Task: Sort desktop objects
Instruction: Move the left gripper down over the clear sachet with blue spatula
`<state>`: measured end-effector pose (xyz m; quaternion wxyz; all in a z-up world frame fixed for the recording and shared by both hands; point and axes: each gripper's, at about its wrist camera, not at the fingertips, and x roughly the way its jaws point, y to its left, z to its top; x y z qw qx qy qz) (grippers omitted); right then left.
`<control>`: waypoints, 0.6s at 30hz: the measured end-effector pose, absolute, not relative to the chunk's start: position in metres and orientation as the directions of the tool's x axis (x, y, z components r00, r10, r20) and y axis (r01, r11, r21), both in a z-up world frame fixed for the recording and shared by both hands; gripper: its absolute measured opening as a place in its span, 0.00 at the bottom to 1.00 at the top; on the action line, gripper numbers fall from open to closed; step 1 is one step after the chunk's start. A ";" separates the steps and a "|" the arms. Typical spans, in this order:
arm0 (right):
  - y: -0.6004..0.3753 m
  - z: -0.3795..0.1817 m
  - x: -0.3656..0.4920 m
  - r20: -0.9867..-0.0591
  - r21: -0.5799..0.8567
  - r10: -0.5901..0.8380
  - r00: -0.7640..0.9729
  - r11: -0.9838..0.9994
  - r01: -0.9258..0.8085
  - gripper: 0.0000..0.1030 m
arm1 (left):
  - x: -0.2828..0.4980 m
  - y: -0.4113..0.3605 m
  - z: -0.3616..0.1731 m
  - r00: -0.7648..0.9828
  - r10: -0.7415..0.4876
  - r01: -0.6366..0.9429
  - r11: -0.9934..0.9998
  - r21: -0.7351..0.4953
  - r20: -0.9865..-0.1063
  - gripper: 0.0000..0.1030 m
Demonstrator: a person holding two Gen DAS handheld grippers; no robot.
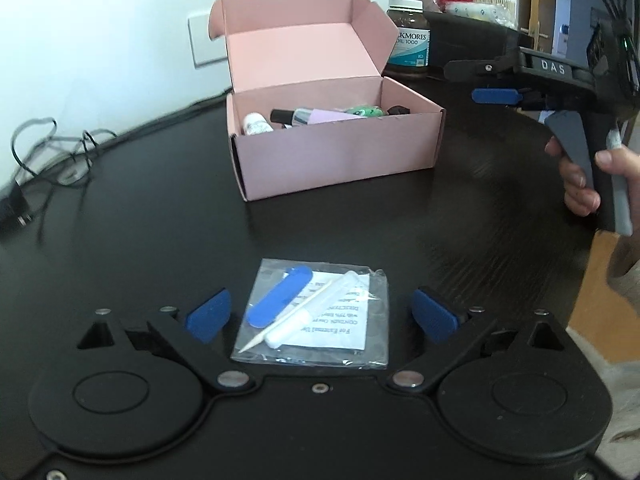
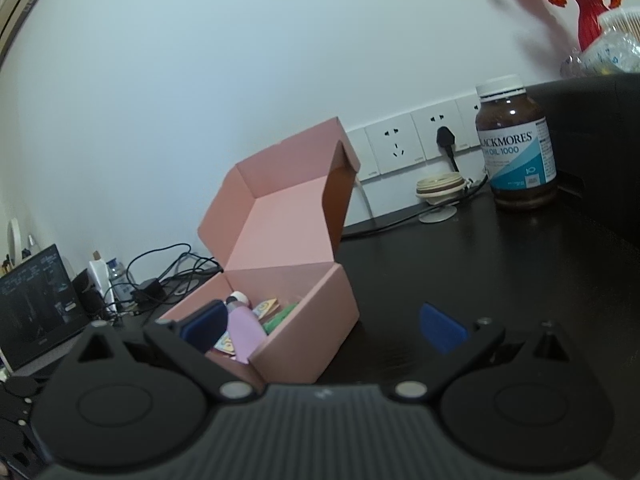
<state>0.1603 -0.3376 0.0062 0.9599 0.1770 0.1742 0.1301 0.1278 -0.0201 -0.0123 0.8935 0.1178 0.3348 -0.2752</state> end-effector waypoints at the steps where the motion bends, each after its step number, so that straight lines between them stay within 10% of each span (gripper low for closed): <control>1: -0.338 0.006 0.161 -0.288 0.389 0.313 0.905 0.902 -0.188 0.99 | 0.128 -0.020 -0.012 0.621 -0.415 0.571 0.821 0.021 -0.665 0.94; 10: -0.342 0.006 0.157 -0.265 0.402 0.308 0.914 0.897 -0.186 0.99 | 0.129 -0.023 -0.013 0.619 -0.418 0.579 0.815 0.027 -0.665 0.94; 18: -0.340 0.006 0.156 -0.259 0.400 0.313 0.914 0.896 -0.194 0.99 | 0.127 -0.024 -0.009 0.621 -0.430 0.583 0.812 0.020 -0.656 0.70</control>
